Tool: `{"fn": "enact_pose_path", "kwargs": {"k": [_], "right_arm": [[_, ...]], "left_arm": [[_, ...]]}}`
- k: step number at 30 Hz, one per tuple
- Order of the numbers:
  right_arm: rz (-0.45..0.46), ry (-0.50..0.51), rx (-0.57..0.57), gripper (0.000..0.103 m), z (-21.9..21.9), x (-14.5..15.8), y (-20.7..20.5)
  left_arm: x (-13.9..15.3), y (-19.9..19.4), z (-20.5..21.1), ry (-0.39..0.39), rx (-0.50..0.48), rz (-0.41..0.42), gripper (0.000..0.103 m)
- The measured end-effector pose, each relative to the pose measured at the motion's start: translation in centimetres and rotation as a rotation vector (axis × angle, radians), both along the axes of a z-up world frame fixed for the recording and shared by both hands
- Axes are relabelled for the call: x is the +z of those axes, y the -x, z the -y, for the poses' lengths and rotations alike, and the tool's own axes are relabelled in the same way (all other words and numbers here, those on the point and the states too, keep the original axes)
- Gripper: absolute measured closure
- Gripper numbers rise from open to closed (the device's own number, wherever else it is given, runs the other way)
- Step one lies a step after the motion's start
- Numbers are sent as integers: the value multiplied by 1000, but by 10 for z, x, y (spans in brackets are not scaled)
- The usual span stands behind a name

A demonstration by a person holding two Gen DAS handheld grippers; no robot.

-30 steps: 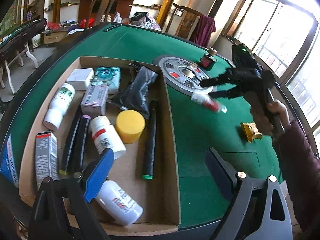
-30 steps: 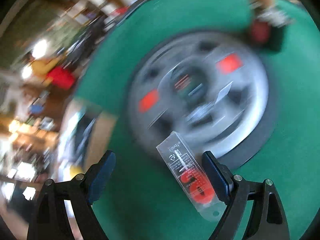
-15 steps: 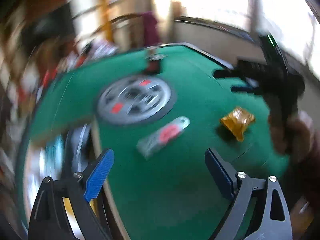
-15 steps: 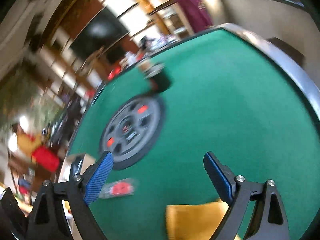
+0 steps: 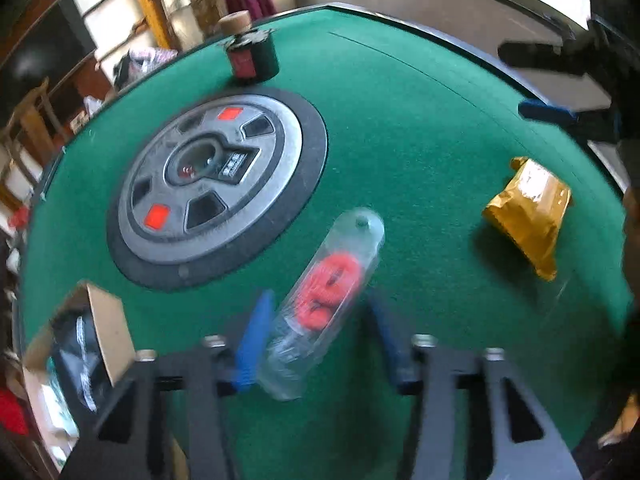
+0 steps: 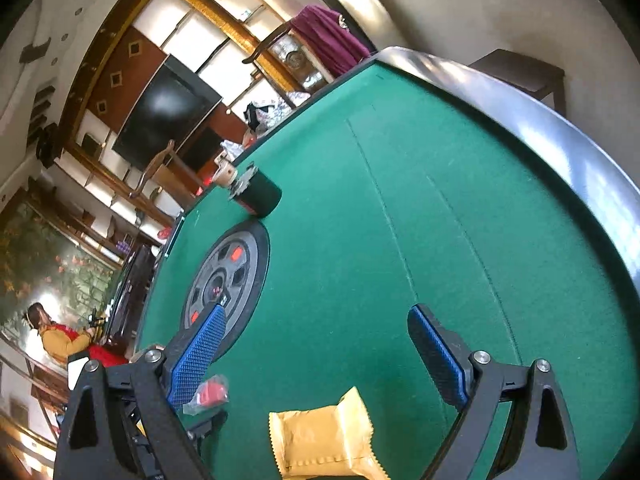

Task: Organize objects
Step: 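Grasp the clear red-printed package with the left gripper while the right gripper grasps the yellow pouch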

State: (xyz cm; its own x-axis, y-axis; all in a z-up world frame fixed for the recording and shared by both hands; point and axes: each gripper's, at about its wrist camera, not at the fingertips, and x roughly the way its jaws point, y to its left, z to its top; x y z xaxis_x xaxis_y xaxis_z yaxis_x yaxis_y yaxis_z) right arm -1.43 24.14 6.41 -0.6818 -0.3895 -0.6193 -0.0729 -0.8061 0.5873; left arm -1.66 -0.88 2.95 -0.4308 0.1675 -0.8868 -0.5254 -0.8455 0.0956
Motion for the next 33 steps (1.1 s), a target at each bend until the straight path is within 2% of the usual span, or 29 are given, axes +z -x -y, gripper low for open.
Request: {"fn": "enact_pose_path", "kwargs": {"k": [2,6,9,11,12,13,15,16,22,25,29,33], "right_arm": [[7,-6,15,8,4,-2,1],[11,-27,22,8,6,-4,-3],[19,-33,25,8,7,-7,-3],[26,-42,27,8,8,-8,-3],[28,-49,26,8,8,-9,-3],[29,-54,25,8,7,-9,-3],[35,-65,23,8,7,-11,-2],[40,-70,22,8,7,-12,-2],[74,-27,55,8,8,-22,3],[76,-31,65,8,10,-23,2],[73,-103,63,8,16,-18,-6],[99,-188,88,8,27,-14,-36]], "left_arm": [[2,-7,1,-23,11,24,72],[-1,-20,2,-104,45,105,73],[-1,-24,-6,-77,53,55,70],[-3,-19,-9,-90,70,40,61],[-3,-18,-10,-96,79,31,61],[-4,-18,-11,-97,84,21,61],[-4,-21,-12,-108,101,10,75],[-3,-23,-10,-110,114,8,76],[11,-50,9,-185,169,-23,76],[33,-76,24,-251,185,-78,76],[61,-108,42,-293,187,-155,76],[73,-127,66,-326,208,-189,76]]}}
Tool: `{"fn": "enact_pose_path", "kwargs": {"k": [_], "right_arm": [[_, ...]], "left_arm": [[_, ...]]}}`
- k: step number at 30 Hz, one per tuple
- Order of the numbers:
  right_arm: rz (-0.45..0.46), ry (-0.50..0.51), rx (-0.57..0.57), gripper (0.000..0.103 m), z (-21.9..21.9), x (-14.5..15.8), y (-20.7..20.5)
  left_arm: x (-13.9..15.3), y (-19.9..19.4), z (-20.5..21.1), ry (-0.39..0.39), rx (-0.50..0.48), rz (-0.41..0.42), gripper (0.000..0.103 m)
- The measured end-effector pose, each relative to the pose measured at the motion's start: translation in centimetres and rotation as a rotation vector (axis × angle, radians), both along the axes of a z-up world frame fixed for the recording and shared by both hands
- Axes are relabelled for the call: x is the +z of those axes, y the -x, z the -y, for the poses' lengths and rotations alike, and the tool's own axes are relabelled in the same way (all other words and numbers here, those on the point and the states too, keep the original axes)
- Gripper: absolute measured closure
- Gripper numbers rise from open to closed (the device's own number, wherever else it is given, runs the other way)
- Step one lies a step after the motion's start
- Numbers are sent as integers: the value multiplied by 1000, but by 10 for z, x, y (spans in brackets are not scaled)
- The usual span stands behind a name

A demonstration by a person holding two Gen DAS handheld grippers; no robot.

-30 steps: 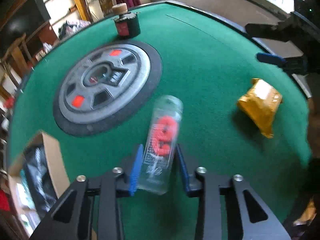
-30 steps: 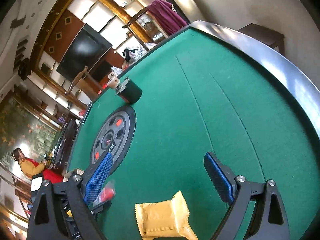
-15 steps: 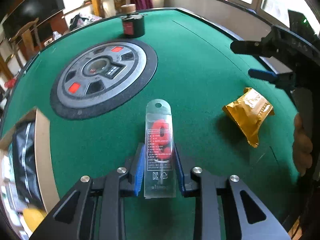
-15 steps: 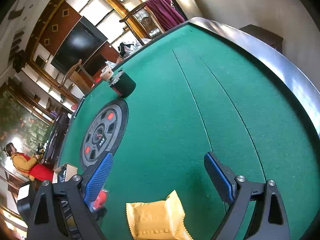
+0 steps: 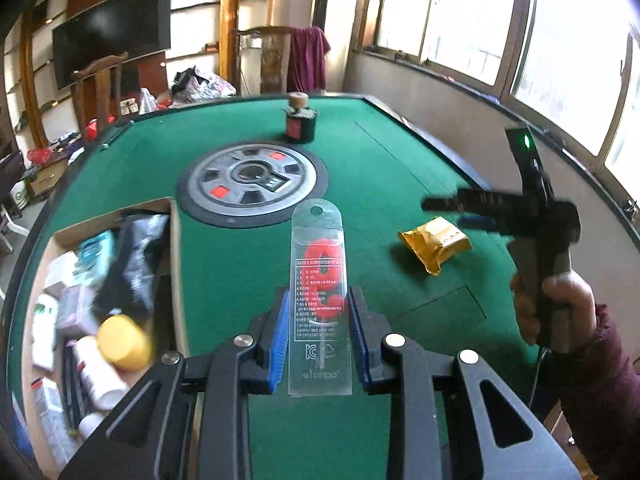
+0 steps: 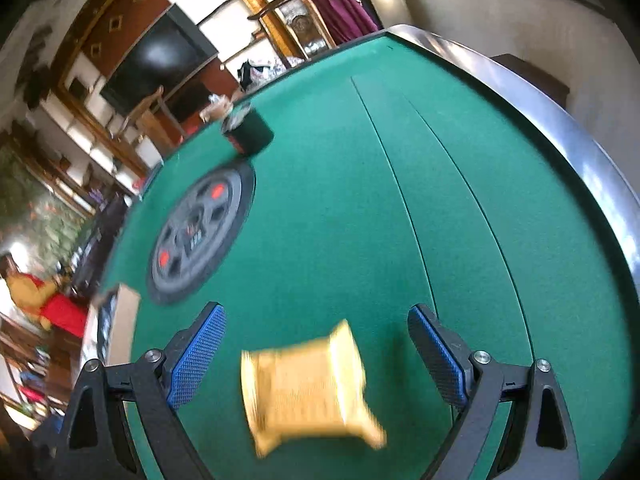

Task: Organize objects
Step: 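Grasp the clear red-printed package with the left gripper while the right gripper grasps the yellow pouch, then carry the clear package and yellow pouch into the tray and open both grippers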

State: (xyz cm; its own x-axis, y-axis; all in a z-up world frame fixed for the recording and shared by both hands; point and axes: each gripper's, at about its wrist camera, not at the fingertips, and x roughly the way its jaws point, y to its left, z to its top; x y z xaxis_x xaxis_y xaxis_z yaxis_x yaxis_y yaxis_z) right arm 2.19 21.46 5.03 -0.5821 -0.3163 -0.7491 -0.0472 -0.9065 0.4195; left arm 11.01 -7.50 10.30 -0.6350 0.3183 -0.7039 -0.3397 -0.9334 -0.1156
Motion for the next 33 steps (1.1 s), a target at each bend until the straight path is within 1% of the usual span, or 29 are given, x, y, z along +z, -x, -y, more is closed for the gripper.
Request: {"fn": "enact_pose_path", "kwargs": {"k": [2,4,5,8,12,15,18,21,23,24,25,30,33], "right_arm": [[8,-61,24,8,8,1,-13],[6,-120,42,8,16,2,-17],[16,-164,51,8,23,1,-17],[49,-226,86,8,38,-6,-8],[72,-350,124,7,60,-14,-2],[71,-403,139,8,69,-16,-6],[71,-454,140,8,75,-18,-10],[61,-489,131,9,76,-18,-15],[53,-490,133,15,77,-16,-17],[48,-483,135,21,76,-16,-18],[47,-469,141,23,76,-15,-20],[45,-487,159,25,84,-13,-27],[46,-476,171,25,86,-12,-32]], "left_arm": [[1,-5,12,-21,16,-5,76],[1,-14,24,-45,35,-6,76],[0,-18,32,-50,52,-9,76],[-4,-27,49,-64,89,-4,76],[-8,-38,79,-79,156,13,76],[-10,-43,101,-88,202,19,76],[-13,-48,113,-76,236,16,76],[-14,-56,120,-64,256,11,76],[-14,-58,122,-58,262,8,76],[-13,-59,122,-53,266,6,76],[-13,-60,122,-49,267,4,76],[-12,-63,119,-25,275,-2,76],[-10,-66,119,-12,285,-8,76]]}}
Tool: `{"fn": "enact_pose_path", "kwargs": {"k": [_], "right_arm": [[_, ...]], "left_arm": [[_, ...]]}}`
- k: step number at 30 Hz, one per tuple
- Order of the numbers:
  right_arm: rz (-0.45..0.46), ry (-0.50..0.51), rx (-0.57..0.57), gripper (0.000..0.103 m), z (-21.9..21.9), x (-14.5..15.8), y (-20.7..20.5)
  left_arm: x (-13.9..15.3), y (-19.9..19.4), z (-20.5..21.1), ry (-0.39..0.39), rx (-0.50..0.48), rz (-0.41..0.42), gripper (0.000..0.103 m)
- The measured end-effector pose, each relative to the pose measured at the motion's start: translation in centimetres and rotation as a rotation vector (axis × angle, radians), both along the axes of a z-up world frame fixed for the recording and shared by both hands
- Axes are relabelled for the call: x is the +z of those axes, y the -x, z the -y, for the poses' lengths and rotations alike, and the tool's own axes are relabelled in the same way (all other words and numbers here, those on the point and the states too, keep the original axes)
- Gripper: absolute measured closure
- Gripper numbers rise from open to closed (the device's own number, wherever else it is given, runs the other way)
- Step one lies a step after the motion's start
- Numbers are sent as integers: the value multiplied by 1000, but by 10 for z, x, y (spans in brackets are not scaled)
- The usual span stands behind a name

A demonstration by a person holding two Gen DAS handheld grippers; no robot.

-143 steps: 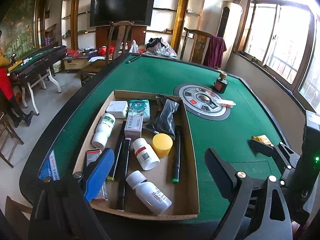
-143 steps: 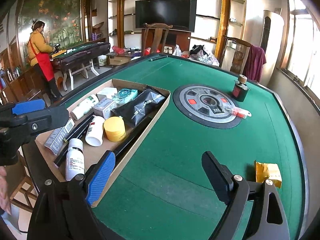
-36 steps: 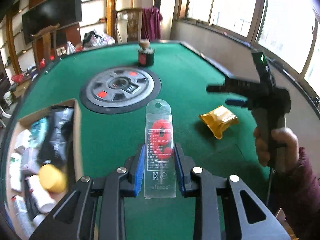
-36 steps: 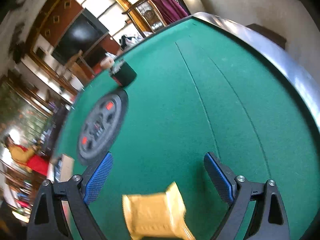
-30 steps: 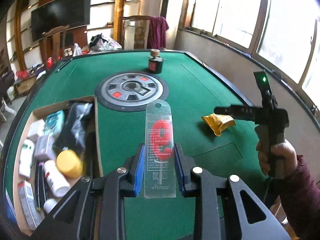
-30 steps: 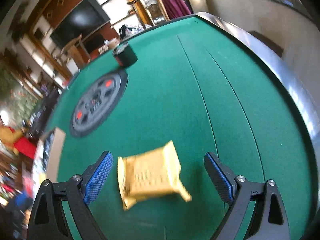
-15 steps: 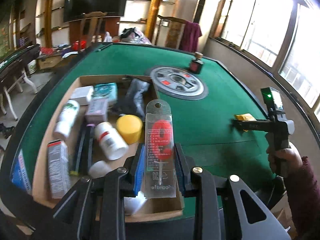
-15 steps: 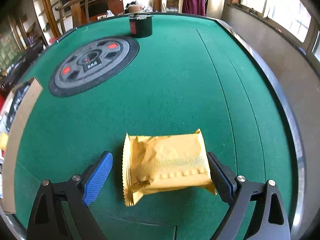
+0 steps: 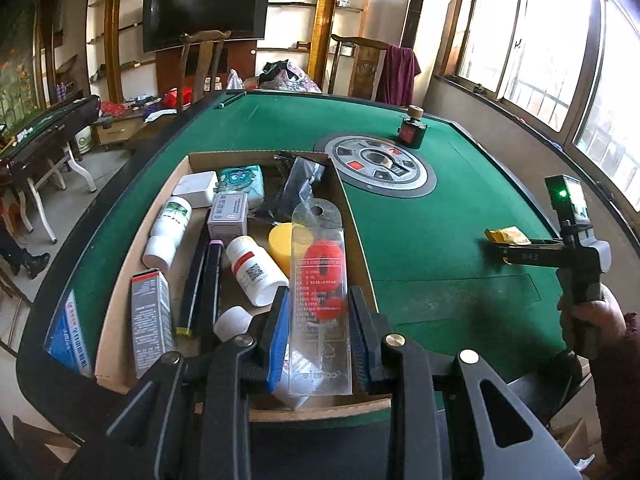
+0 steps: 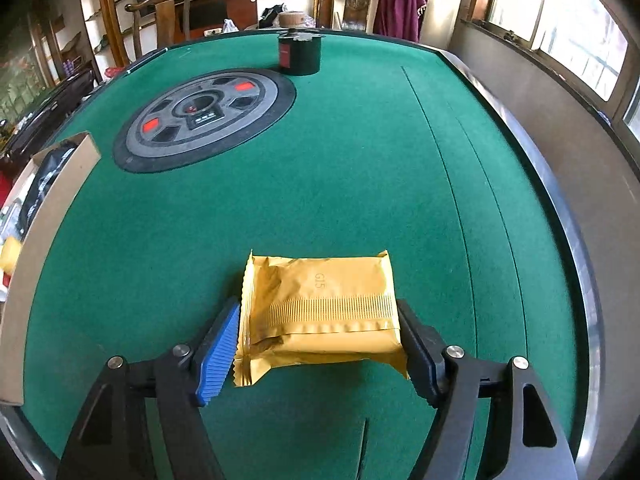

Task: Organize objects
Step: 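Carry the clear package and yellow pouch into the tray and open both grippers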

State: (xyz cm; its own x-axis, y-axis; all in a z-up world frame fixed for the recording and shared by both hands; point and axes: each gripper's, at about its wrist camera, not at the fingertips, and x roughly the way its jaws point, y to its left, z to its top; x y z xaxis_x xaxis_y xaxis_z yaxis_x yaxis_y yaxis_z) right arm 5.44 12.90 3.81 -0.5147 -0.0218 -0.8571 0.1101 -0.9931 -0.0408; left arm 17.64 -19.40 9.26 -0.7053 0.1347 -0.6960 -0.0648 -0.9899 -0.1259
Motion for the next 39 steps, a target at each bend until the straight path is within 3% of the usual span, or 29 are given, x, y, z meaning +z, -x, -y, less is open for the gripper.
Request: {"fn": "enact_pose_path", "kwargs": {"k": [16,29,39], "right_arm": [[-65,120,96,25,31,43,-32],[-84,176,274,25,110,65,-51],[-14,260,474,25,194,55,-60]], "left_arm": [[10,-19,5,46,32,-31,76],[2,-26,31,27,83,-13,76],[-28,-6,71,-32,144,59,76]]}}
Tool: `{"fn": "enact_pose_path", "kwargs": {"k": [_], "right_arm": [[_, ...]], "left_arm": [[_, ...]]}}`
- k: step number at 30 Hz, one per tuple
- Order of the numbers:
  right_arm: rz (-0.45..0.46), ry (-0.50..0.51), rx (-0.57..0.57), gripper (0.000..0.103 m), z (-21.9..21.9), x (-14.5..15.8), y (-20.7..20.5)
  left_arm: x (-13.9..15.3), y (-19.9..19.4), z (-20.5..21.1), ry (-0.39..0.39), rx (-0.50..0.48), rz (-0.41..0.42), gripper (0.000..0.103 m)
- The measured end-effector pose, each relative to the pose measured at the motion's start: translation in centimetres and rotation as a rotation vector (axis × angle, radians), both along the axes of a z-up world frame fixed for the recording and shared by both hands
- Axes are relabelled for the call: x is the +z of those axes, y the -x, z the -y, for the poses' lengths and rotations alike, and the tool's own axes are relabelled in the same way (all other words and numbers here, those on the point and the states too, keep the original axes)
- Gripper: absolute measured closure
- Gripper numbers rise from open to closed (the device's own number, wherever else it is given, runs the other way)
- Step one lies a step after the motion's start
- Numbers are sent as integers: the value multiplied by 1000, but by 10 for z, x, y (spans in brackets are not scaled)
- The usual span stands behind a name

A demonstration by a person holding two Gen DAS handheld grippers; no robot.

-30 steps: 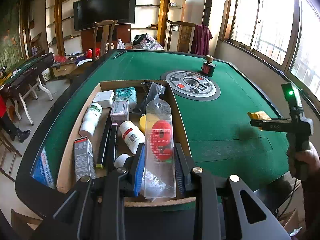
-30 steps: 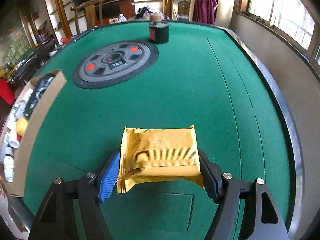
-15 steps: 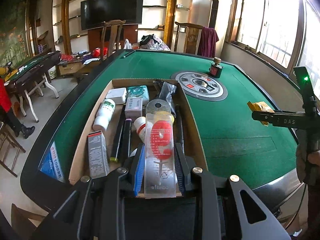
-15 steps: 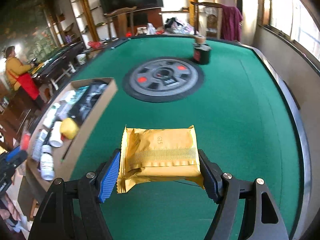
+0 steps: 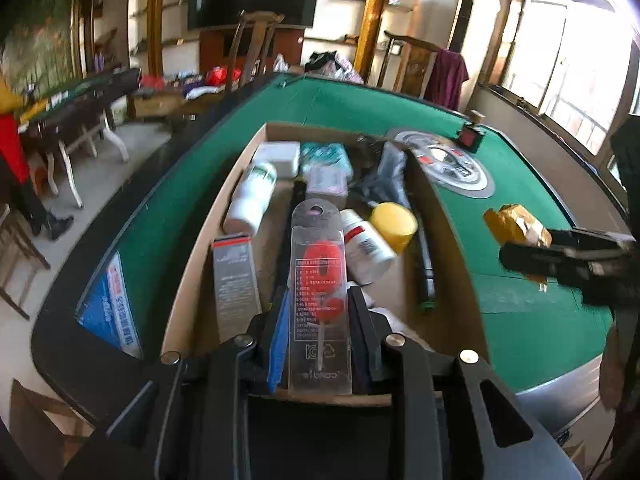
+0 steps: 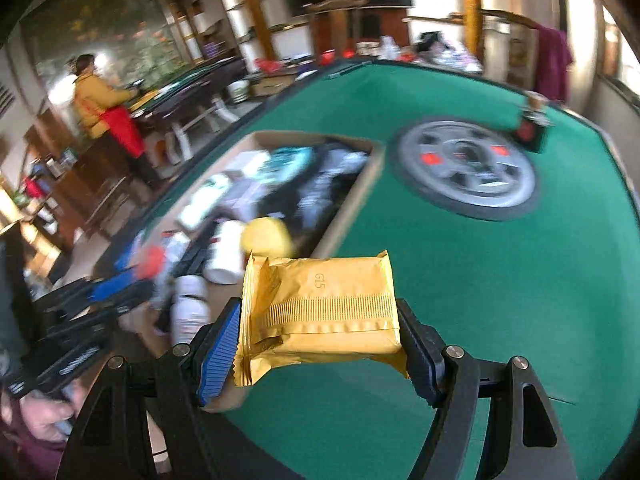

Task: Organize objects
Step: 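Carry the clear package and yellow pouch into the tray and open both grippers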

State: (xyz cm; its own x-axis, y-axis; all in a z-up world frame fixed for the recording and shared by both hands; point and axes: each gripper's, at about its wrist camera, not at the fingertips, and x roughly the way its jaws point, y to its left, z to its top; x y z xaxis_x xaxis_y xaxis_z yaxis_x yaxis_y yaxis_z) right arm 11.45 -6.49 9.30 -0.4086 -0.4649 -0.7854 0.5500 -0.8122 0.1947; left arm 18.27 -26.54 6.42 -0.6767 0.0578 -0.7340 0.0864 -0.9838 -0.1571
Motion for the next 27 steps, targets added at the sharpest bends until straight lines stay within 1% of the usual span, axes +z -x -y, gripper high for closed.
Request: {"fn": "enact_pose_path", "kwargs": {"k": [5,9,12,15,16,17,19,21,23,24,25,26,27], "right_arm": [[-11,-58,117,25,52,-16,-13],[-45,-129,186,25,83,-29,-26],[-68,-161,214,24,97,-36,-32],[-101,-181,219,24,101,-35,-32],[-104,-181,219,24,101,-35,-31],[-105,-179,216,24,100,-35,-30],[-99,-173,204,24,95,-35,-25],[-88,-163,192,24,89,-34,-21],[-60,-150,209,23,87,-36,-19],[-51,-143,212,23,85,-37,-19],[-47,-141,212,22,86,-37,-20],[-35,-134,218,22,86,-38,-20],[-31,-130,219,22,86,-39,-21]], "left_arm": [[-11,16,15,-45,17,31,76],[-14,22,17,-39,13,31,76],[-17,25,18,-43,11,32,76],[-15,25,20,-50,13,15,74],[-14,25,21,-55,15,8,70],[-13,24,23,-59,19,2,61],[-11,22,26,-80,18,-16,55],[-7,18,25,-79,11,-38,49],[-1,15,20,-64,5,-63,33],[3,13,17,-47,7,-80,27],[7,11,14,-23,16,-95,16],[12,9,10,5,25,-115,12],[16,7,10,19,30,-129,12]]}}
